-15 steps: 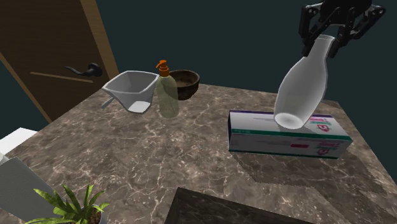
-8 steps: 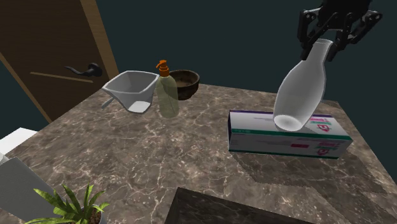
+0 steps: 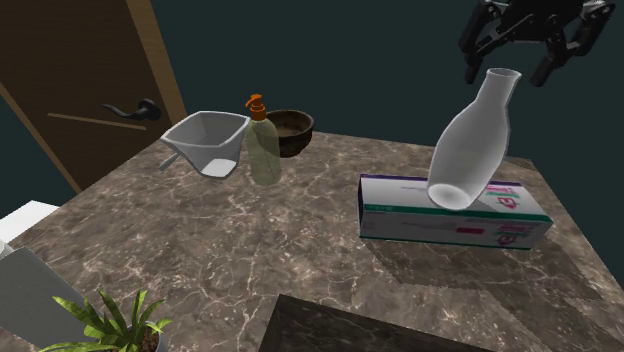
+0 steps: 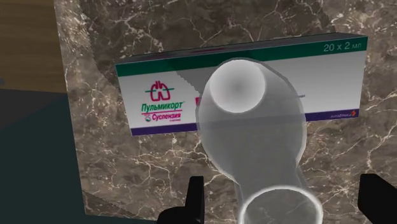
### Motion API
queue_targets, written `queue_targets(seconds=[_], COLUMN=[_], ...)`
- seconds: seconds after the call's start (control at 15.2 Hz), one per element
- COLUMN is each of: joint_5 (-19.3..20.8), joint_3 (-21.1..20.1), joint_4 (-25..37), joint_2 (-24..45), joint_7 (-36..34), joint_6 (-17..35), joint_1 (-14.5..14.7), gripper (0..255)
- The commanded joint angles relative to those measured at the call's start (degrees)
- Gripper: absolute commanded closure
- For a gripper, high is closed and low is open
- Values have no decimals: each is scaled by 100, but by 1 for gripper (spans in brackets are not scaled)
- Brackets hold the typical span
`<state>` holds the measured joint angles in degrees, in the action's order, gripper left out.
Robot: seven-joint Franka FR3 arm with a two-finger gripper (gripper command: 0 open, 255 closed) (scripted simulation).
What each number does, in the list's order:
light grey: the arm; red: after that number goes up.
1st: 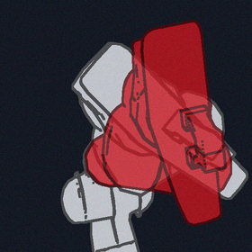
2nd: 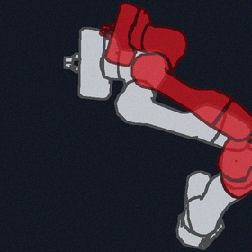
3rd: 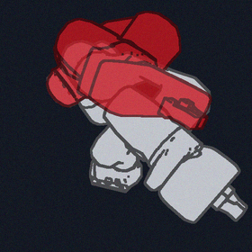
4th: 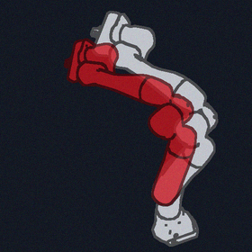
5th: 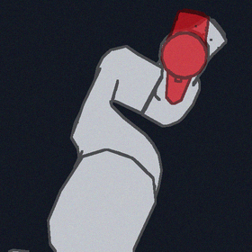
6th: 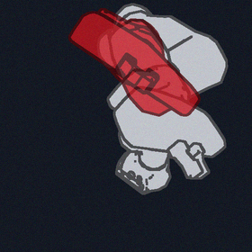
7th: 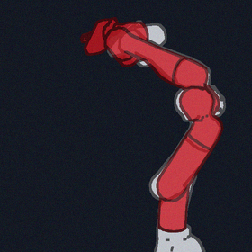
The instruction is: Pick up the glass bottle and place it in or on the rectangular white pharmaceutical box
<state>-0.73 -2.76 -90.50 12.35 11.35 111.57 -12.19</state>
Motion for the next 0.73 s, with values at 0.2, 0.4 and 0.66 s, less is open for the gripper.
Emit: queue_targets(seconds=[0.2,0.4,0.66], joint_5=[-5,-5,-5], joint_3=[3,3,3], joint_4=[504,503,504], joint_2=[-101,-101,-101], joint_7=[2,2,2], joint_6=[-604,-604,-604], joint_1=[-7,-7,-7], gripper=[0,0,0])
